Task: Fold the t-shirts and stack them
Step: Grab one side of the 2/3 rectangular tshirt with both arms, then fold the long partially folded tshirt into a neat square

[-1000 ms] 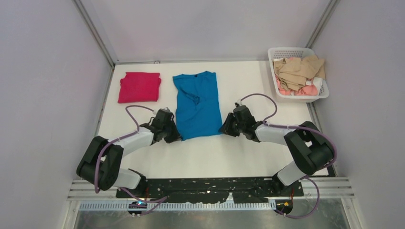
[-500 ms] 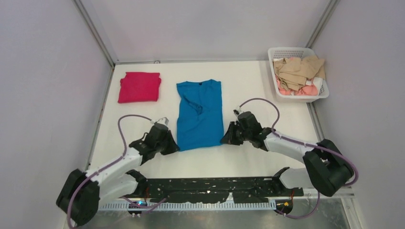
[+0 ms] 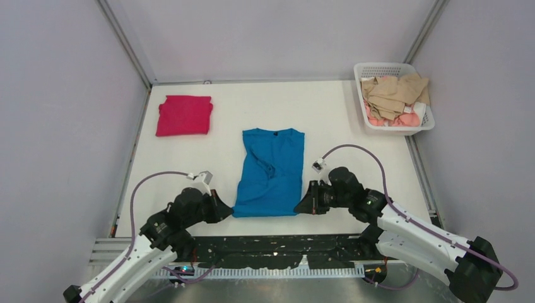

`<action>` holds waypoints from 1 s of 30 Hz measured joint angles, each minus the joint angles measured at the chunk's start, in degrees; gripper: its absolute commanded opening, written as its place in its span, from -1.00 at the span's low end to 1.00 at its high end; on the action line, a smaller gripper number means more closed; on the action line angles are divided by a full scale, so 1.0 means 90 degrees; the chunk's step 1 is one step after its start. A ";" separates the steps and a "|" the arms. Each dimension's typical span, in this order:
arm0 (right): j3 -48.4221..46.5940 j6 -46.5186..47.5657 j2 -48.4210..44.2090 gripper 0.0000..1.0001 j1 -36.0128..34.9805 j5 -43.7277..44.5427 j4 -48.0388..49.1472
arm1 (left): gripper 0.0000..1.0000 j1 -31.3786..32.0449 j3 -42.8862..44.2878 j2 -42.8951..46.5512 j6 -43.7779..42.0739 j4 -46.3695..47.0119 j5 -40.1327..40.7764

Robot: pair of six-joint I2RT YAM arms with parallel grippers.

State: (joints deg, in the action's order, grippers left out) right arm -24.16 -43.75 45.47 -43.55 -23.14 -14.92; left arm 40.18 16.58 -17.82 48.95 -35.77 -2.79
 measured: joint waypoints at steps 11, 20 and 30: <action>-0.0211 -0.0155 0.0262 -0.89 0.0022 0.0517 -0.0427 | -1.00 0.0010 0.0265 -0.1149 -0.0087 0.0656 -0.0359; -0.1460 0.0136 0.1132 -0.89 0.0998 0.0804 -0.0442 | -1.00 -0.0114 0.1892 -0.2684 -0.0631 0.1124 0.0338; -0.2426 0.0483 0.2407 -0.89 0.2040 0.0665 -0.0199 | -1.00 -0.1265 0.3310 -0.4813 -0.1185 0.1899 0.0126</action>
State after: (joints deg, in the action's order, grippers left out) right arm -46.00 -39.40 67.13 -25.19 -17.15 -16.71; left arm 28.80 46.37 -61.14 38.28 -18.68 -1.65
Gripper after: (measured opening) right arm 0.086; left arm 0.005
